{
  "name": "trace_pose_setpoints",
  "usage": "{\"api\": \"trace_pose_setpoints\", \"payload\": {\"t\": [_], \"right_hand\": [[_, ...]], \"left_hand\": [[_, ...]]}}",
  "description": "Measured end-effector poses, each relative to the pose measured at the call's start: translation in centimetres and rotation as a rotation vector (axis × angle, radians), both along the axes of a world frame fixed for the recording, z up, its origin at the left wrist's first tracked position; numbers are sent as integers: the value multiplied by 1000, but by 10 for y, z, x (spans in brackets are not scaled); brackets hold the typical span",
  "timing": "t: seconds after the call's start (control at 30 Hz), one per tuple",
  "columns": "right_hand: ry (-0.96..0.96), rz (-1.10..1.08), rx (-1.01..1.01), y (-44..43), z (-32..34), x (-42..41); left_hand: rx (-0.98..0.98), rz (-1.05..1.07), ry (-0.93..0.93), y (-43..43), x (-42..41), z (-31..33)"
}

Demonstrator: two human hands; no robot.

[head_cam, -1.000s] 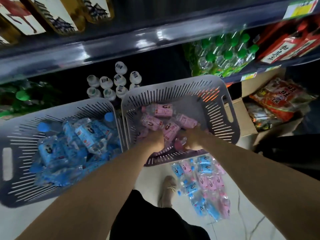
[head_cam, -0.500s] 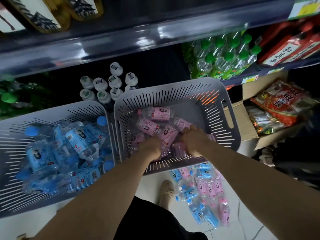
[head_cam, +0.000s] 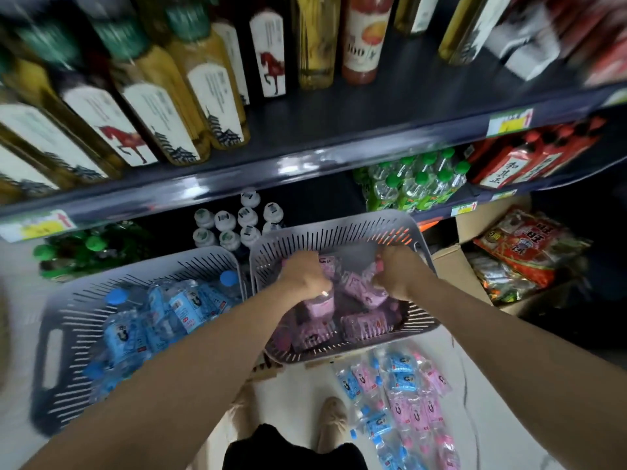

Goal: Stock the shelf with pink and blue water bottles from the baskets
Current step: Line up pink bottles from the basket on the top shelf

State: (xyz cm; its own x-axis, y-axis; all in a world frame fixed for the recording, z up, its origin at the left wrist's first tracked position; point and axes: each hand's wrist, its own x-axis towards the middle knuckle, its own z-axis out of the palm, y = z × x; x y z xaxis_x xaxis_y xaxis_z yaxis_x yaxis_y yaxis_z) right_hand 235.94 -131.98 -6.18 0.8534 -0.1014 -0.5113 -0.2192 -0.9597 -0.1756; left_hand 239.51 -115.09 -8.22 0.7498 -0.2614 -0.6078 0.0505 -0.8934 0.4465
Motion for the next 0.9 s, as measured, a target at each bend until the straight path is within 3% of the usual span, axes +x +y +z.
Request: {"api": "trace_pose_setpoints", "payload": {"t": [0.3,0.7,0.9], "right_hand": [[-337,25,87,63,178,17],[-838,143,197,166,397,23],[-912,283,286,218,458,44]], "left_hand": [[-4,-65,-288,54,17,171],[-125,222,-701,170,2,413],[-107,361,-909,234,12,481]]}}
